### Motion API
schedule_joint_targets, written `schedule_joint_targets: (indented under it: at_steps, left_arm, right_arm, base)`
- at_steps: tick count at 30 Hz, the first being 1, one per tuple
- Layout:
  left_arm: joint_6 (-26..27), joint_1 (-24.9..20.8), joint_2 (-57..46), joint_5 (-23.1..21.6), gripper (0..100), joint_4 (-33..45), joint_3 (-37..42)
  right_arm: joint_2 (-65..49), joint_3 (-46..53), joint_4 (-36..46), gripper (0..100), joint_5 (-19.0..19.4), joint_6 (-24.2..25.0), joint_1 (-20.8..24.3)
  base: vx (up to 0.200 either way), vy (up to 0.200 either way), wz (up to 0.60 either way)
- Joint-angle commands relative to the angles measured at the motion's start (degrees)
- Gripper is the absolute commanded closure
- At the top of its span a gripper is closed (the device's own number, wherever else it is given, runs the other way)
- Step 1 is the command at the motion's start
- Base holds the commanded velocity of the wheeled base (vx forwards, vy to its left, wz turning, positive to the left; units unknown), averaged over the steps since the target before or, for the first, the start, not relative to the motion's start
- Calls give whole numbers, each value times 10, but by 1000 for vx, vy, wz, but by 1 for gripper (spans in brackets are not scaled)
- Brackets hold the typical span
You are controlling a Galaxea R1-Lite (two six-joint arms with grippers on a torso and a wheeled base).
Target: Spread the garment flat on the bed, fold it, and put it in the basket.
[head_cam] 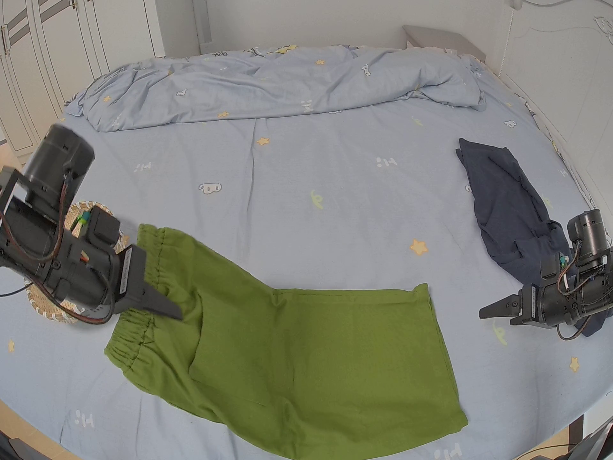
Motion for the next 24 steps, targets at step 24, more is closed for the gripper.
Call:
schedule_joint_targets:
  at_steps: [24]
  left_arm:
    - [-117,-305,172,118,100,39,-262]
  right_arm:
    - [-16,2,0,0,-19,-1,9]
  base:
    - [0,0,0]
